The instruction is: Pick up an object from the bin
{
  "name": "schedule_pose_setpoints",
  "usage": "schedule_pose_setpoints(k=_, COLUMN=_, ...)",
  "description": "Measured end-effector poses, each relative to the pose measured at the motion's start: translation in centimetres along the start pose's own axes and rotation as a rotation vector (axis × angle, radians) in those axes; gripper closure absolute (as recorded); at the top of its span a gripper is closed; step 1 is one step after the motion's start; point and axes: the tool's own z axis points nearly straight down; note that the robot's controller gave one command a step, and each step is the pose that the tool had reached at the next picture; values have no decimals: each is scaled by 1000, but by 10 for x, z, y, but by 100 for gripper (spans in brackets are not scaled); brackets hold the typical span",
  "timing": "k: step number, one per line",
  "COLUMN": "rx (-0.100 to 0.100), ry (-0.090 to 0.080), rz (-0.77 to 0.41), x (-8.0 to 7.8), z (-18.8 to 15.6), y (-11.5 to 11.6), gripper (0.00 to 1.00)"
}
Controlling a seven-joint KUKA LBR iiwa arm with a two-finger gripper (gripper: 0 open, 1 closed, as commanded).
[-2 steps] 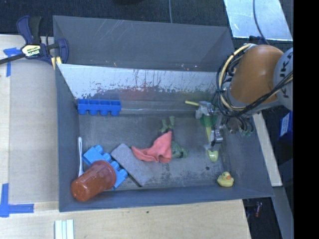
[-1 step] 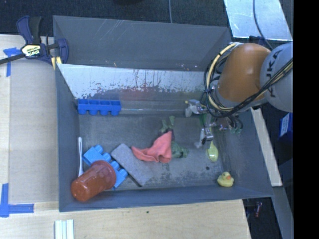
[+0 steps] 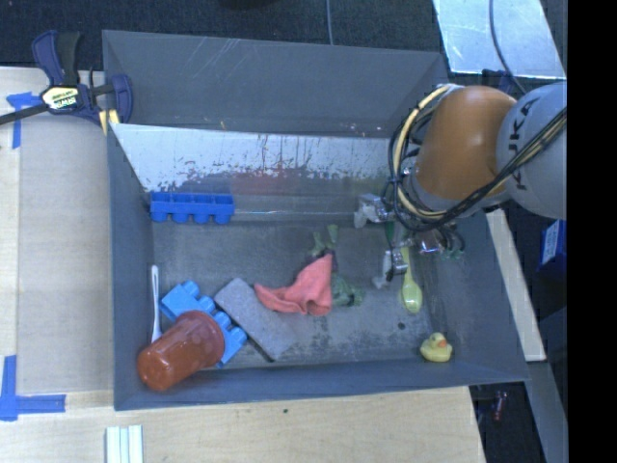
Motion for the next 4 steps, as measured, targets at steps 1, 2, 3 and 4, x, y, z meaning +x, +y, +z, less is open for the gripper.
schedule_pose_setpoints(k=1, rx=-5, ry=4, rz=67, x=31, z=-52, y=-22, gripper=0)
schedule_pose_setpoints(k=2, rx=-3, ry=-3, rz=-60, x=-4, z=-11, y=33, gripper=0)
schedule_pose_setpoints(k=3, rx=-3, ry=1, rz=-4, x=-11, z=-1, y=47, gripper=0)
schedule_pose_setpoints(k=4, rx=0, ry=-4, rz=36, x=-4, z=6, y=55, gripper=0)
